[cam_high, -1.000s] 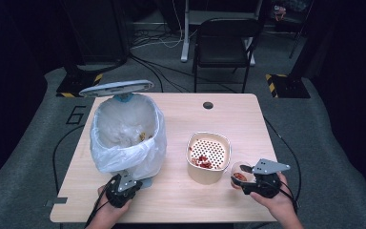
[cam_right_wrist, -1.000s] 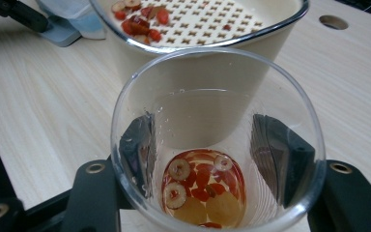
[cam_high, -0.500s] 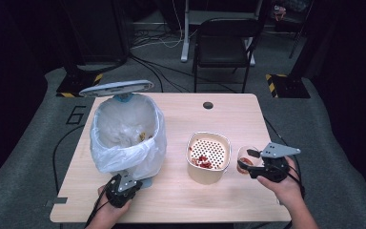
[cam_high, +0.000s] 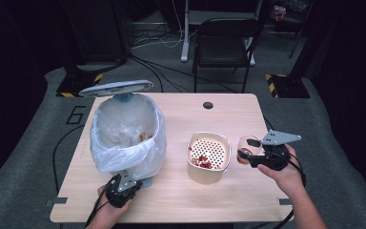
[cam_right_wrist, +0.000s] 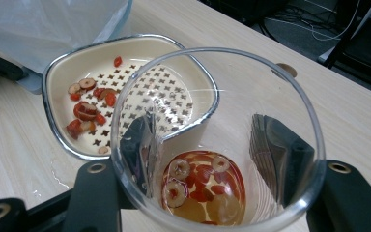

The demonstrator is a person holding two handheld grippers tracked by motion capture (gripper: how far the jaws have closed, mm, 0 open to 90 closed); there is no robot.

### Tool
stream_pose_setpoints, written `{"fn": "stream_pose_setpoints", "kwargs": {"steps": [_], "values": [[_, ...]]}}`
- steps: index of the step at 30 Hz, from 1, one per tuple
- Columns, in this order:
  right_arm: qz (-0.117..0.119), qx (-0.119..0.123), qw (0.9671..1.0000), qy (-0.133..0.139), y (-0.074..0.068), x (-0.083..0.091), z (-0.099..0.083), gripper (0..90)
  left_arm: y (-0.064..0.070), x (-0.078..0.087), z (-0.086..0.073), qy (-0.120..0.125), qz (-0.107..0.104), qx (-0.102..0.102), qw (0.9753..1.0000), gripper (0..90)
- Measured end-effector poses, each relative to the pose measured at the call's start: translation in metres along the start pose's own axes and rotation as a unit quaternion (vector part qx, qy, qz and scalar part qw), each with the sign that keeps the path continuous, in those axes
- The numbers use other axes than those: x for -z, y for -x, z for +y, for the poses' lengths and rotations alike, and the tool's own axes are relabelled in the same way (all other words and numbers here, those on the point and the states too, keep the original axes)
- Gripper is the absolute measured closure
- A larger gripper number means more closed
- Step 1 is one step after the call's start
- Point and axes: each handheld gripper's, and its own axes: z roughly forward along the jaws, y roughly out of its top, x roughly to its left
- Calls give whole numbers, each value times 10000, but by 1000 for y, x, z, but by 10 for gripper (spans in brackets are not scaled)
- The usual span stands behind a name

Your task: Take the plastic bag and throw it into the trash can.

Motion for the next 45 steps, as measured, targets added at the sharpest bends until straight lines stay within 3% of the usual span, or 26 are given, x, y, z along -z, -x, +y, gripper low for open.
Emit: {"fn": "stream_pose_setpoints", "kwargs": {"steps": [9,10,18,21,23,40,45], "values": [[100,-46,9999,35,9,-1,15,428,-2,1,0,-77,4,-82,9999,900],[86,-49,9999,59,10,-1,16,428,0,0,0,5,-15,12,10000,900],[221,-99,9996,176,20,0,32,430,-1,0,0,-8,-14,12,10000,900],[218,-18,9996,184,24,-4,41,429,-2,1,0,-85,5,-85,9999,900],[174,32,9997,174,24,-7,44,429,-1,0,0,5,-12,31,10000,900],[192,341,9991,191,24,-39,74,429,-1,0,0,-5,-19,9,10000,900],[121,668,9975,173,20,-52,81,430,-1,0,0,-6,-23,12,10000,900]]}}
